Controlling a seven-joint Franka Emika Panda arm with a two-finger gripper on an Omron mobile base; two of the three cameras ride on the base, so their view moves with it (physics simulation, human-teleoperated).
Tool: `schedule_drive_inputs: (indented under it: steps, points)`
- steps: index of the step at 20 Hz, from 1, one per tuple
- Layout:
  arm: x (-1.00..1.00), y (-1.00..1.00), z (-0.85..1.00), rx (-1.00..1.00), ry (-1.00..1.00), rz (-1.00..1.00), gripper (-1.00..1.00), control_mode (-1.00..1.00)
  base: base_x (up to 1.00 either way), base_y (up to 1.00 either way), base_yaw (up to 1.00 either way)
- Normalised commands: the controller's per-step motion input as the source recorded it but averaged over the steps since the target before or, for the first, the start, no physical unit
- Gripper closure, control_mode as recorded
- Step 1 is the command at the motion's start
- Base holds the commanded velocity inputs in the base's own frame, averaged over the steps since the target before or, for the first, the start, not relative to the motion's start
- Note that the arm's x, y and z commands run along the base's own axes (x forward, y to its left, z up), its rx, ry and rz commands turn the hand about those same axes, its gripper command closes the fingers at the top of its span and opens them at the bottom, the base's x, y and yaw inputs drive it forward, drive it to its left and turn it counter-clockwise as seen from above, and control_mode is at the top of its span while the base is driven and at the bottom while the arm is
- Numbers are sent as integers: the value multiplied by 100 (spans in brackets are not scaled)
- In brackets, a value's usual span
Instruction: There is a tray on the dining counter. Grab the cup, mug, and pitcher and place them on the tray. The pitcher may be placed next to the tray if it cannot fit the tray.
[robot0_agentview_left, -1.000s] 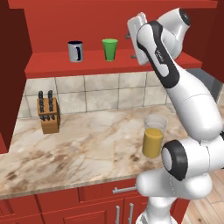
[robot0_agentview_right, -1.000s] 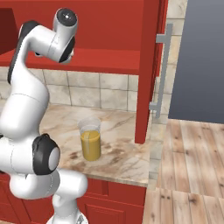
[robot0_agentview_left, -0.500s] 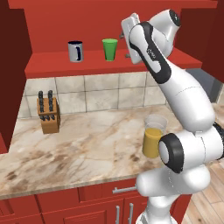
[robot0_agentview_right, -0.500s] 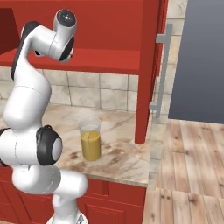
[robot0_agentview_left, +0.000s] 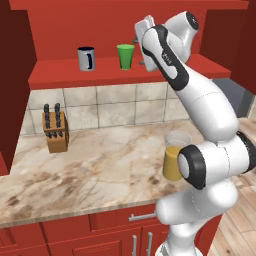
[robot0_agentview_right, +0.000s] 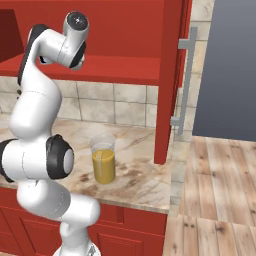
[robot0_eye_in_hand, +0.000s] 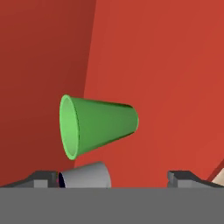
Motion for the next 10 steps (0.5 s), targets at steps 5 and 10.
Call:
schedule_drive_inputs:
  steps: [5,10]
  points:
    - [16,0,-5,0,0,0,-100,-100,0,0,0]
    - [19,0,-7,0,0,0,-100,-100,0,0,0]
